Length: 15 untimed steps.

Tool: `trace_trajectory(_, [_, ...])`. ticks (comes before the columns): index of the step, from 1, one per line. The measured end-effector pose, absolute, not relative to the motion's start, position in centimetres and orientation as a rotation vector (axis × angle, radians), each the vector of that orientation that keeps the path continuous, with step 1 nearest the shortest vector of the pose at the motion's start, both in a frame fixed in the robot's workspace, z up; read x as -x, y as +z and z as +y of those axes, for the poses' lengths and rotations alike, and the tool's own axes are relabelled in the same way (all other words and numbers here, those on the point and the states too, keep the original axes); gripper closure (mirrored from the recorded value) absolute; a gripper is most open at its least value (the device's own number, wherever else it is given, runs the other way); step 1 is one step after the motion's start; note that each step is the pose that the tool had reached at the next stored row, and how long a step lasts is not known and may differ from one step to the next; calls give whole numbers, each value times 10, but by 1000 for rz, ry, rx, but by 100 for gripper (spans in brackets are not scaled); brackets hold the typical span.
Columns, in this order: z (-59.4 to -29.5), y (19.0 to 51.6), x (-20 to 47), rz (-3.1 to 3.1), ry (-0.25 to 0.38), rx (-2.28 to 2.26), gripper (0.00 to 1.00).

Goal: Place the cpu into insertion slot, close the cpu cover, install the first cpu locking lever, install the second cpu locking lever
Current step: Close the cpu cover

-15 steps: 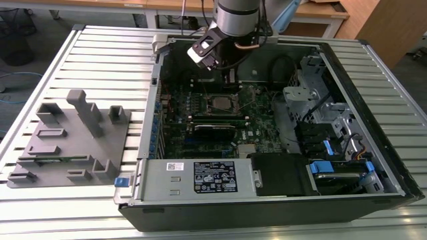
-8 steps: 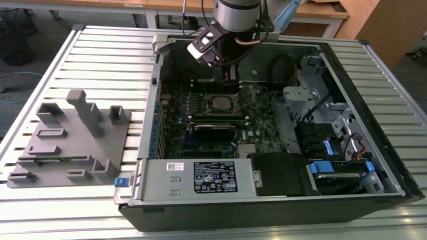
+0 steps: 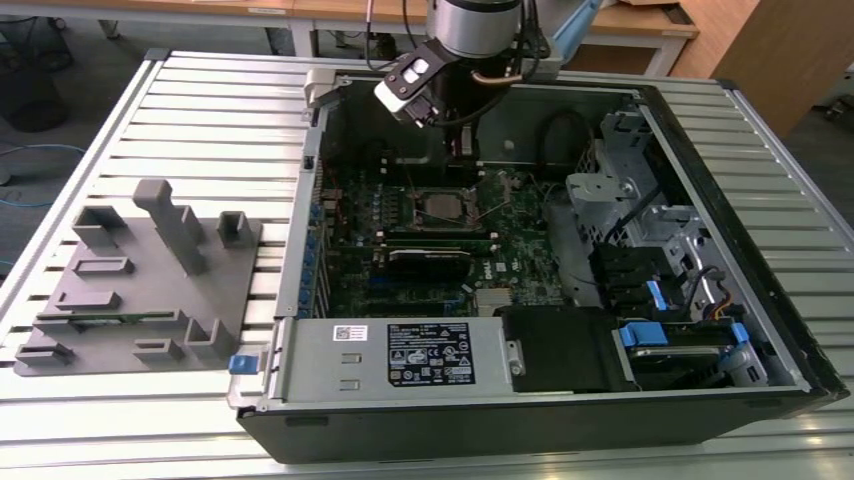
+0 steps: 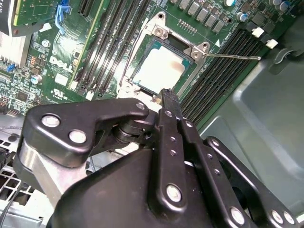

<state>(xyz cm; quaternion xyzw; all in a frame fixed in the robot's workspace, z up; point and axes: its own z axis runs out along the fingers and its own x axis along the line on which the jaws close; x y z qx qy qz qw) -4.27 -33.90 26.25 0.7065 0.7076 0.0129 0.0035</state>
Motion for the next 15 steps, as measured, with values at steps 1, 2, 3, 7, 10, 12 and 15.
trace_trajectory(1, [-339, 263, 43, 2218, 41, -2215, 89])
trace_trajectory(2, [-339, 263, 43, 2218, 40, -2214, 89])
trace_trajectory(3, [-339, 263, 43, 2218, 40, -2215, 89])
trace_trajectory(7, [-339, 263, 42, 2218, 40, -2214, 89])
trace_trajectory(10, [-339, 263, 39, 2218, 40, -2215, 89])
trace_trajectory(12, [-339, 263, 38, 2218, 40, -2214, 89])
trace_trajectory(15, [-339, 263, 35, 2218, 40, -2215, 89])
